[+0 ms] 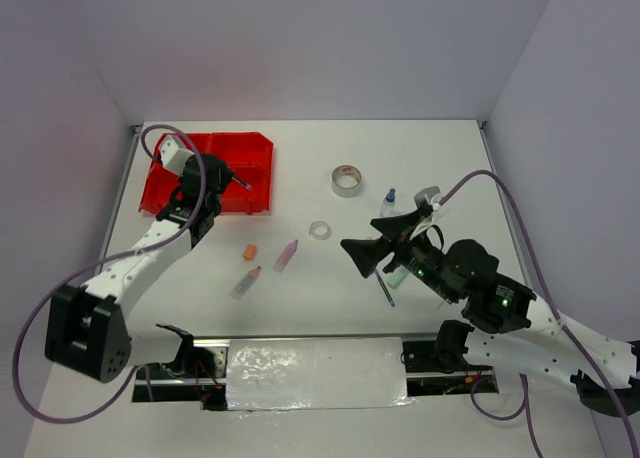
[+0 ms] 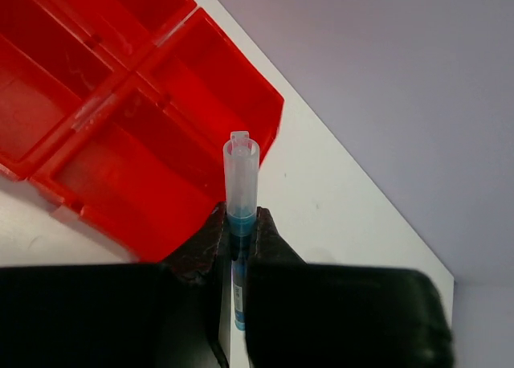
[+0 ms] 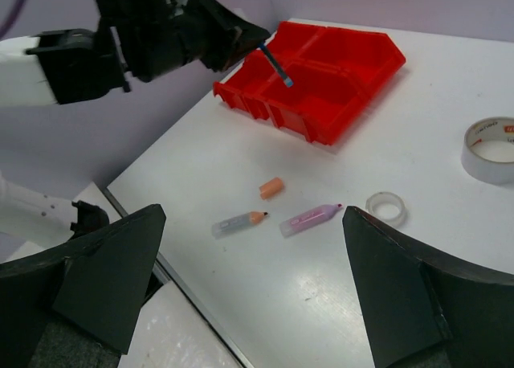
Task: Sort the stationery into containers
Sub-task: Place the pen in the storage box.
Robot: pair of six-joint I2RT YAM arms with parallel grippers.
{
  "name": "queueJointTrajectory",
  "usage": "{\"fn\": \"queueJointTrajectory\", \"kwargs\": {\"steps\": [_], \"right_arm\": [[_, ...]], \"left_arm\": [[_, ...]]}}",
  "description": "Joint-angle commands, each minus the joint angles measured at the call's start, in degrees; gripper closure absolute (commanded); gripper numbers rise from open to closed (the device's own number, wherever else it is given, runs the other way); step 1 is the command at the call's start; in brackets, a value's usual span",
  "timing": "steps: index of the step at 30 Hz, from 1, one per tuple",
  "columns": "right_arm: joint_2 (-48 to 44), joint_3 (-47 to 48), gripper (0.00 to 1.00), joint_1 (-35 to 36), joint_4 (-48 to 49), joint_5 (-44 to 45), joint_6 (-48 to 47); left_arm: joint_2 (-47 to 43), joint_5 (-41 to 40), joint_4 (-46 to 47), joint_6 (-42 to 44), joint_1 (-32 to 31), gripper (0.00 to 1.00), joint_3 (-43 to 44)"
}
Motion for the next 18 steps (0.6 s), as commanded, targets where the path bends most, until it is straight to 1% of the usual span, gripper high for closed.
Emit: {"fn": "queueJointTrajectory", "kwargs": {"steps": [1,5,7,9,10,11,13,17,18], "right_arm": [[-1.2,-1.8,0.00,-0.2,-1.4,0.2,1.8],[-2.0,-3.8,0.00,-0.1,-0.9,-3.2,3.5],[-2.6,-4.3,0.00,-0.1,-0.6,-4.0,4.0],[-2.7,-4.2,0.00,-0.1,-1.2,-3.9,3.8],[-2.7,-3.7,0.00,-0.1,-1.6,-3.8,3.8],[-2.7,-3.4,0.00,-0.1,-2.8,-3.9,3.7],[-3.0,-2.2,0.00,0.0,-4.2,-4.2,3.5],[-4.3,-1.1,0.00,-0.1,-6.4,-4.2,2.7],[-4.5,-0.7,0.00,-0.1,-6.5,-3.9,2.6]], "left_arm": [[7.4,0.4,17.1,-1.9,3.3,0.87,1.6],[14.9,-1.0,19.6,-2.2,4.7,0.86,4.1],[17.4,-0.8,22.7,-2.9,5.1,0.86,3.9],[20.9,-0.7,24.7,-3.4,5.5,0.81,3.3],[21.9,0.0,27.1,-3.4,6.1,0.78,2.8],[24.0,0.7,28.6,-3.8,6.6,0.78,2.4],[26.6,1.9,32.6,-3.9,7.6,0.78,1.4],[29.4,2.6,34.0,-4.5,7.9,0.76,1.3],[29.8,2.5,34.3,-4.5,7.9,0.74,0.9]]}}
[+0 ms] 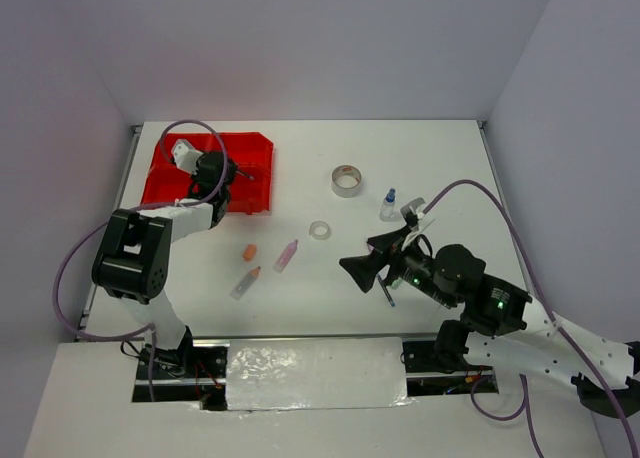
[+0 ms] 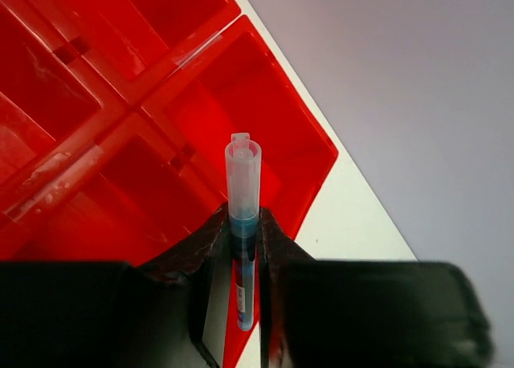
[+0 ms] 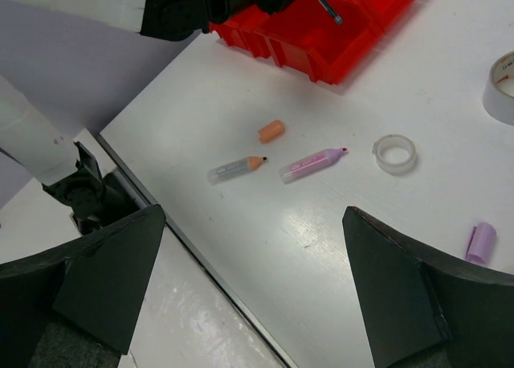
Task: Sort the stationery into containers
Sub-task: Place the pen in the storage box.
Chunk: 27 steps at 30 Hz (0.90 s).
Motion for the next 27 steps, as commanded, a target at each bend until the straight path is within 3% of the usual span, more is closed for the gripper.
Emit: {"fn": "queueJointTrajectory", "kwargs": {"steps": [1,8,17,18,23,27], "right_arm": [[-1.6,3.5,0.00,-0.1,-1.0,0.2,-0.6],[-0.7,4.5,0.00,-0.2,-0.8,0.7,-1.6],[1.3,5.1,0.00,-0.1,-1.3,3.3,-1.9],[2.1,5.2,0.00,-0.2,-1.5,4.1,-1.9],[8.6,7.2,0.00,-4.3,-7.4,4.7,1.6],[17.0,7.5,0.00,-16.8,-13.4,-2.0,3.2]], "left_arm": [[1.0,0.4,7.5,-1.6,0.3,0.72,-0.5],[1.3,2.3,8.3,-1.5,0.3,0.49,-2.2],[-6.0,4.3,2.7,-2.2,0.3,0.18,-3.0],[-8.3,4.4,1.0,-2.3,0.3,0.10,-2.0],[-14.6,5.2,-20.2,0.6,0.3,0.03,9.4],[-20.8,9.0,-33.2,6.5,0.3,0.01,16.0]]}}
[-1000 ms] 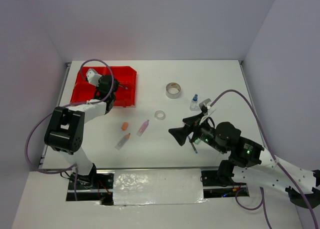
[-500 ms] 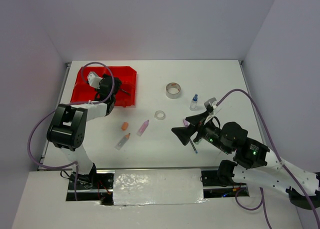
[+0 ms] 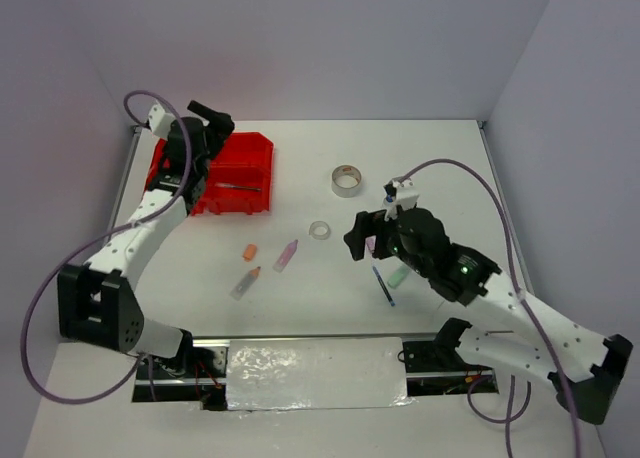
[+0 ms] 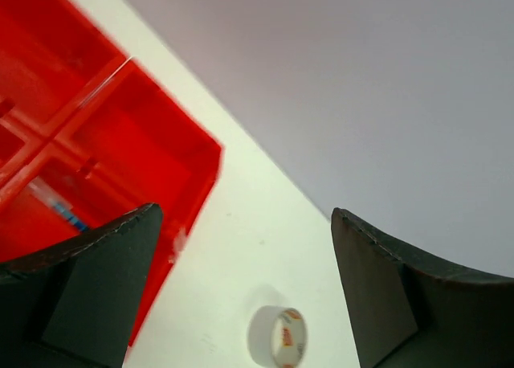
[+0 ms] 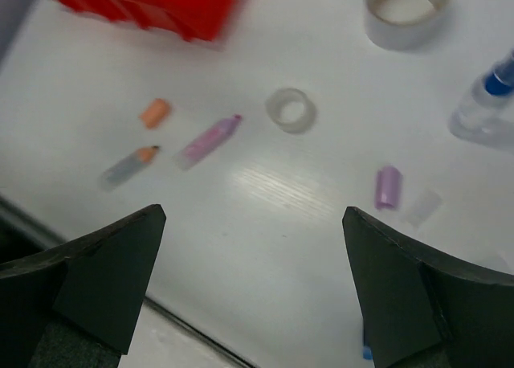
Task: Sort the stationery into containers
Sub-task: Place the pen in the storage box, then pick up the pen from the corner of the board.
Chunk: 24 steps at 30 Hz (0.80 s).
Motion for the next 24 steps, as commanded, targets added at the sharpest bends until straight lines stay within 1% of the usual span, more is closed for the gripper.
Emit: {"fn": "queueJointTrajectory", "kwargs": {"steps": [1,3,5,6,7,8,9,10,12,14,18,19,20,24], "right_arm": [[7.6,1.7,0.00,-7.5,-7.7,-2.9,2.1],[10.8,1.4,0.00,-10.1,-10.4,-2.6,2.2],[14.7,0.2,0.03,-12.5,-11.2,-2.4,2.5],[15.6,-0.2,0.05,-12.9,-11.3,-2.0,3.0],[17.0,-0.7,0.06,-13.9,-11.3,-1.8,3.3],[17.4,-1.6,0.06,-14.5,-11.2,-2.0,3.7],[18.0,-2.0,0.12,-15.1,-11.0,-2.5,4.2],[18.4,-2.6,0.17,-15.9,-10.9,-2.7,5.3],[18.0,-3.4,0.23,-15.9,-10.1,-2.8,5.8],[16.6,-5.1,0.31,-15.9,-8.8,-5.1,5.3],[16.1,-8.1,0.39,-15.9,-6.5,-12.3,0.7],[16.6,-8.3,0.42,-15.8,-6.7,-12.3,-0.3],[17.8,-8.2,0.44,-15.8,-7.2,-12.1,-0.3],[21.4,-7.5,0.46,-15.9,-8.1,-11.1,0.7]], "left_arm": [[-6.5,5.6,-16.2,6.5,0.0,0.01,6.3],[-10.0,8.9,-20.7,10.1,-0.1,0.01,7.7],[-13.1,13.2,-24.3,12.3,-0.4,0.01,6.3],[-16.7,13.8,-25.5,13.7,-1.3,0.01,3.6],[-18.9,13.9,-26.8,13.9,-1.8,0.01,1.9],[-21.1,14.1,-27.7,14.0,-3.1,0.01,-2.4],[-25.9,15.0,-28.2,14.5,-3.8,0.01,-4.6],[-30.7,14.9,-29.2,14.3,-5.7,0.01,-9.0],[-34.8,14.1,-30.1,14.3,-7.6,0.01,-12.7],[-38.9,13.1,-32.1,14.6,-9.6,0.01,-16.4],[-39.5,14.3,-39.0,18.1,-10.6,0.01,-17.0],[-39.3,14.4,-40.4,19.4,-10.6,0.01,-16.3],[-39.5,14.2,-41.6,20.0,-10.6,0.01,-15.9],[-41.0,15.5,-46.0,24.7,-10.6,0.01,-13.3]]}}
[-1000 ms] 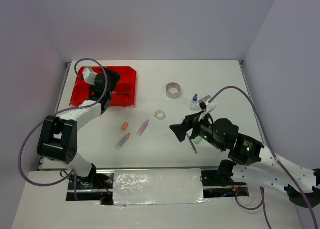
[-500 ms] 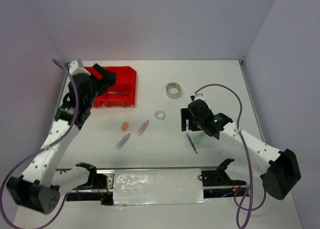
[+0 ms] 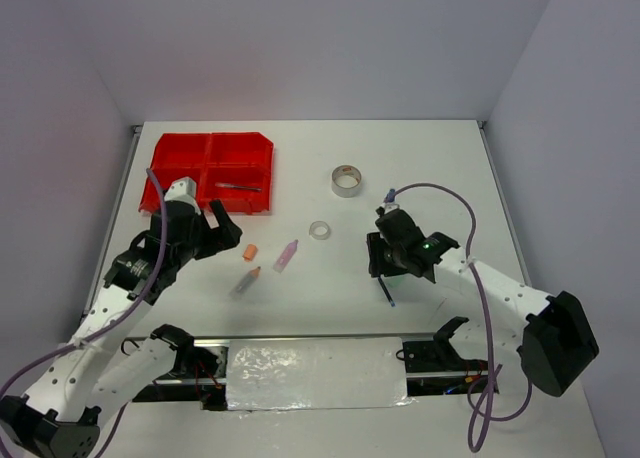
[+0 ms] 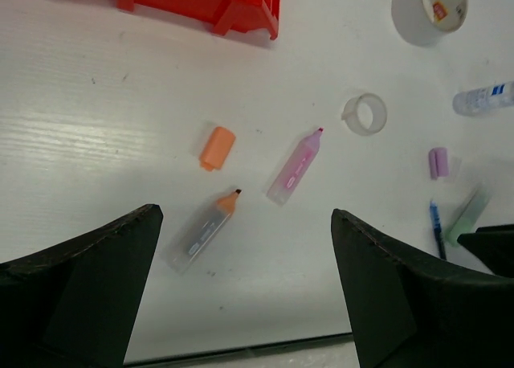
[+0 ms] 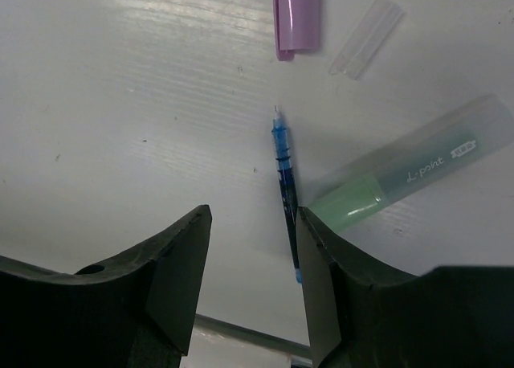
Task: Sort the stationery into containers
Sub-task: Pick up the pen from the corner of the board.
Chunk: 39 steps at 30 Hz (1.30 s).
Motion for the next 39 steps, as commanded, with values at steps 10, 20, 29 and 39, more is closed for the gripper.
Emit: {"fn": "queueJointTrajectory", "kwargs": {"steps": [10,20,29,39], "right_arm": [[9.7,1.2,0.48,-0.2,1.5,-0.4,1.1],[14.5,-0.8,0.53,-0.2,4.8,-2.4,2.6],[15.0,-1.8,0.61,6.9,5.4,0.5,6.6],[16.7,-3.1,0.59,13.9,4.1,3.2,12.9]], "left_arm": [[-1.3,5.3,-5.9,13.4,-0.2,0.00,4.6],[-1.6,7.3,-4.3,14.4,-0.2,0.01,4.1],[-1.3,7.7,-4.1,14.4,-0.2,0.01,3.9],[-2.4,7.5,-4.5,14.4,-0.2,0.01,4.1]]}}
